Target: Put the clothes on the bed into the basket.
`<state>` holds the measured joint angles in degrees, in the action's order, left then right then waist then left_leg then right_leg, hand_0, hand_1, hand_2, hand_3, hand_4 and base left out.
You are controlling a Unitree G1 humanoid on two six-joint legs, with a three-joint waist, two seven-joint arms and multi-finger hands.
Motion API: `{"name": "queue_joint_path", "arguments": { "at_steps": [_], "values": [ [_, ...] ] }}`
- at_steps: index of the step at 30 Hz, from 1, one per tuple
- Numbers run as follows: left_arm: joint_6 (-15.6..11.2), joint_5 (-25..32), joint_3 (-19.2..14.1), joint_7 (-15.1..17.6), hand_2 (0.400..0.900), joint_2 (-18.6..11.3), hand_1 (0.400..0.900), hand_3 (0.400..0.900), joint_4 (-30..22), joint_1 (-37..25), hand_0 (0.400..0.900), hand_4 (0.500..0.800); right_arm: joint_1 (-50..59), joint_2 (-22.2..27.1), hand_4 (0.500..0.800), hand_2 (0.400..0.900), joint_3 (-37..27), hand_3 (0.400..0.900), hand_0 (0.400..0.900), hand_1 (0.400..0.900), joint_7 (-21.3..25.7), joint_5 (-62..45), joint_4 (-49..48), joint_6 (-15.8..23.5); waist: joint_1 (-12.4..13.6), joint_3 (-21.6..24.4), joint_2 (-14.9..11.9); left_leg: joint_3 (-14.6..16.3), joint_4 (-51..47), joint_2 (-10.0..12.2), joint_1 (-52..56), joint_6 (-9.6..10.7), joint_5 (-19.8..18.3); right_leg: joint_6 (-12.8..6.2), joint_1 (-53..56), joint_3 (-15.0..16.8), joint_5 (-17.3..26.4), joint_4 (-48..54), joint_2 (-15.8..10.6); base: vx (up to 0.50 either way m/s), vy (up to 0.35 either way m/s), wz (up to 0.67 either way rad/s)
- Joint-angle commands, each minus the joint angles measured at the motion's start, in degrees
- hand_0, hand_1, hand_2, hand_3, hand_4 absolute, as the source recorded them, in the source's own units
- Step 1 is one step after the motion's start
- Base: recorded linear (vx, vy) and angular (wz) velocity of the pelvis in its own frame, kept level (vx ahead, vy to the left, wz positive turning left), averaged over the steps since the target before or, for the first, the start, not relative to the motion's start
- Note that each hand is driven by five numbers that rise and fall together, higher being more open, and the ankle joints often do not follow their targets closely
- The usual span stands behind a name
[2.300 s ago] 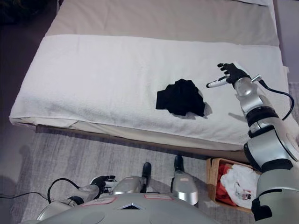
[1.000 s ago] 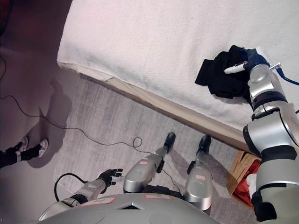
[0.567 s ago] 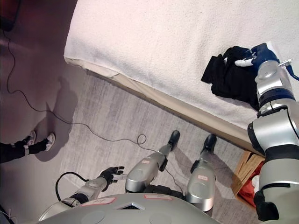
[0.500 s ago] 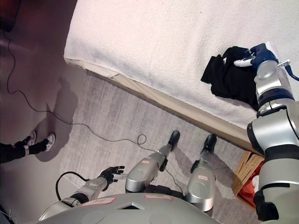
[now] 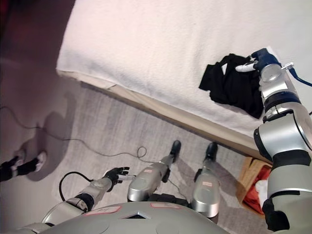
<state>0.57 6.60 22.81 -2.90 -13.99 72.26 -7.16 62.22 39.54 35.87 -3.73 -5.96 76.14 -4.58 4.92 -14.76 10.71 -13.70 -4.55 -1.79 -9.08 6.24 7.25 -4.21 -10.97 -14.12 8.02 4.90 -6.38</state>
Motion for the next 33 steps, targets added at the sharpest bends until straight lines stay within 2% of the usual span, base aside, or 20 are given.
{"name": "queue_joint_path", "arguments": {
  "at_steps": [1, 2, 3, 7, 12, 20, 33],
  "values": [
    [0.9, -0.9, 1.2, 0.9, 0.9, -4.5, 0.9, 0.9, 6.9, 1.1, 0.9, 0.8, 6.6, 1.6, 0.5, 0.4, 4.9, 0.4, 0.4, 0.4, 1.3, 1.2, -1.2, 2.3, -1.4, 6.2, -6.6, 5.5, 2.0, 0.2, 1.8, -2.3, -8.1, -2.55, 1.4, 6.2, -4.0, -1.3, -3.6, 0.01, 0.045, -1.0],
    [1.0, -0.6, 0.0, 0.7, 0.9, -5.4, 0.9, 0.9, 7.4, 0.9, 0.9, 0.8, 8.2, 2.6, 0.5, 0.4, 6.6, 0.4, 0.4, 0.4, 0.6, 2.5, -1.0, 2.3, -2.4, 7.3, -8.5, 7.5, 2.2, 0.7, 3.5, -2.9, -9.3, -2.72, 1.6, 8.3, -3.8, -1.1, -2.8, 0.01, 0.032, -0.72],
    [1.0, -0.6, 0.0, 0.7, 0.9, -5.4, 0.9, 0.9, 7.4, 0.9, 0.9, 0.8, 8.2, 2.6, 0.5, 0.4, 6.6, 0.4, 0.4, 0.4, 0.6, 2.5, -1.0, 2.3, -2.2, 7.2, -8.5, 7.7, 2.1, 0.7, 3.6, -2.9, -9.3, -2.72, 1.7, 8.5, -3.8, -1.1, -2.8, 0.02, 0.041, -1.02],
    [1.2, -0.5, -2.6, 0.7, 0.9, -7.4, 0.9, 0.9, 8.8, 1.4, 0.9, 0.8, 10.5, 5.2, 0.5, 0.4, 8.0, 0.4, 0.4, 0.4, -0.2, 3.2, -0.7, 2.3, -4.2, 10.8, -12.1, 12.6, 1.7, 2.1, 7.7, -3.3, -11.1, -3.12, 2.3, 12.9, -3.3, -1.3, -0.9, 0.03, 0.022, -0.8],
    [1.4, 0.2, -5.6, 0.1, 0.9, -8.7, 0.9, 0.9, 9.8, 3.2, 0.9, 0.8, 11.5, 8.7, 0.5, 0.4, 8.7, 0.4, 0.4, 0.4, -1.4, 3.9, 0.4, 2.0, -5.7, 12.8, -13.8, 18.0, 1.6, 2.5, 11.3, -3.9, -12.7, -4.03, 2.7, 16.8, -2.2, -1.1, 0.2, 0.0, 0.026, -0.76],
    [1.5, -1.2, -6.9, -0.4, 0.9, -9.7, 0.9, 0.9, 10.2, 5.3, 0.9, 0.8, 10.4, 13.4, 0.5, 0.4, 7.5, 0.4, 0.4, 0.4, -2.0, 3.8, 2.8, 1.8, -7.5, 14.1, -14.1, 22.9, 2.2, 2.4, 13.9, -4.6, -14.1, -5.19, 2.6, 20.2, -1.1, -1.4, 1.4, -0.03, 0.02, -0.47],
    [1.5, -2.1, -7.3, -0.7, 0.9, -10.8, 0.9, 0.9, 8.9, 5.2, 0.9, 0.8, 8.6, 21.5, 0.5, 0.4, 5.9, 0.4, 0.4, 0.4, -2.6, 4.2, 5.1, 1.2, -11.5, 14.7, -12.2, 29.5, 5.2, 1.5, 16.5, -6.5, -17.4, -6.9, 1.8, 25.7, 1.1, -1.6, 3.4, -0.02, 0.015, -0.37]
  ]
}}
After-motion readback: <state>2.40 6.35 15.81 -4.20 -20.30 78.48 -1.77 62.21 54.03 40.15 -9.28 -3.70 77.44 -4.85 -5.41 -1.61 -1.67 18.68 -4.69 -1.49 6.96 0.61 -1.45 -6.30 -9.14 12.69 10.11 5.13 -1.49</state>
